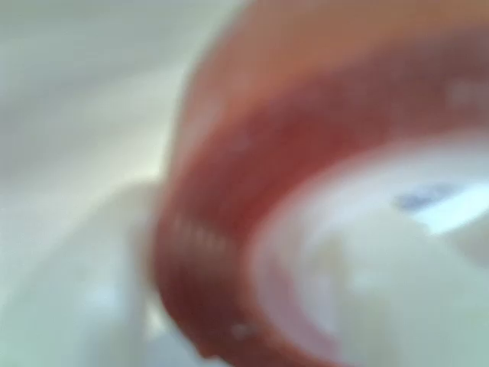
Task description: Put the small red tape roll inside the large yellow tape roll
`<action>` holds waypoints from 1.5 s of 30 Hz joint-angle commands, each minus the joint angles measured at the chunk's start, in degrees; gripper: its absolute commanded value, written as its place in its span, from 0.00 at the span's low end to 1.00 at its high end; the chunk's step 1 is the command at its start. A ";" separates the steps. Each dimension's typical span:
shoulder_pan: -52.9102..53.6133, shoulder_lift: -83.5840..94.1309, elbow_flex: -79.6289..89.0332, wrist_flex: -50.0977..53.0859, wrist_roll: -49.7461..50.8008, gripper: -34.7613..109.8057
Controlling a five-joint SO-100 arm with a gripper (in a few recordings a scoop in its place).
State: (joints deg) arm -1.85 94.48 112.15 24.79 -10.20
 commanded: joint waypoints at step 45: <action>11.95 -32.17 -43.15 -20.83 6.33 0.24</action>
State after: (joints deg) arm 9.67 60.47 79.19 4.39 -4.22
